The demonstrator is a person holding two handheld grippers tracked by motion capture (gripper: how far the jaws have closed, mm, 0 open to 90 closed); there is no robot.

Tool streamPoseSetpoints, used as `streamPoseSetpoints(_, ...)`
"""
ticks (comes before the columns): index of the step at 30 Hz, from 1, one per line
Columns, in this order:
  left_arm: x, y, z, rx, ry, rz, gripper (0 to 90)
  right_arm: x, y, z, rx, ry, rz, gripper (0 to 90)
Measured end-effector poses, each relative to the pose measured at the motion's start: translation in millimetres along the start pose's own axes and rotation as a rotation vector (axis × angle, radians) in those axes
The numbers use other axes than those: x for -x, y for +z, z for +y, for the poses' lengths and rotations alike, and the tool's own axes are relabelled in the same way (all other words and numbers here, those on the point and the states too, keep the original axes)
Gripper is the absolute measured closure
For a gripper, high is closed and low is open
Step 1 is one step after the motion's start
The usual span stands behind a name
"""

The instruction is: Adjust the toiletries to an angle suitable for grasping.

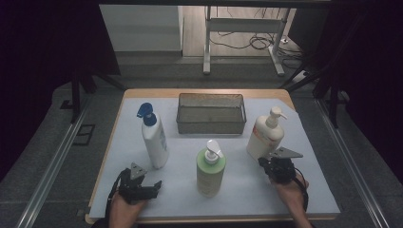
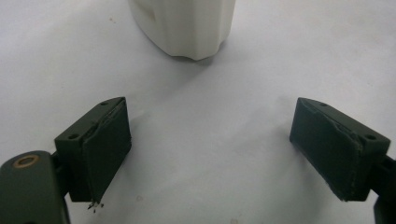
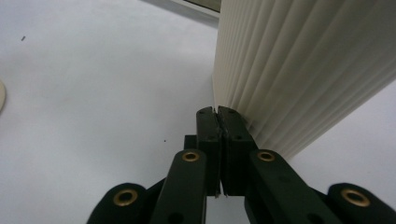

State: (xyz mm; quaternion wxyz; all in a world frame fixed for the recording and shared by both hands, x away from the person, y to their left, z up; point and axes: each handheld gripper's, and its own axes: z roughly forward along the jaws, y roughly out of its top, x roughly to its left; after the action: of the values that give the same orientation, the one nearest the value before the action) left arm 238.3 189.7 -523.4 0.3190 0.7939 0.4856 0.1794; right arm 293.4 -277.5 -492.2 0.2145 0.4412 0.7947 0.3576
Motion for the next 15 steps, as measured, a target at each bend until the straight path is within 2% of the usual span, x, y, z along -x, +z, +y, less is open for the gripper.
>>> streamPoseSetpoints(5, 0.0, 0.0, -0.1, 0.001, 0.000, 0.000, 12.3, -1.1, -7.7, -0.7, 0.010, 0.007, 0.016, 83.0)
streamPoseSetpoints(15, -0.1, 0.0, -0.3, 0.002, 0.000, 0.000, 12.3, -1.3, -28.6, -1.0, 0.023, -0.001, 0.010, 70.3)
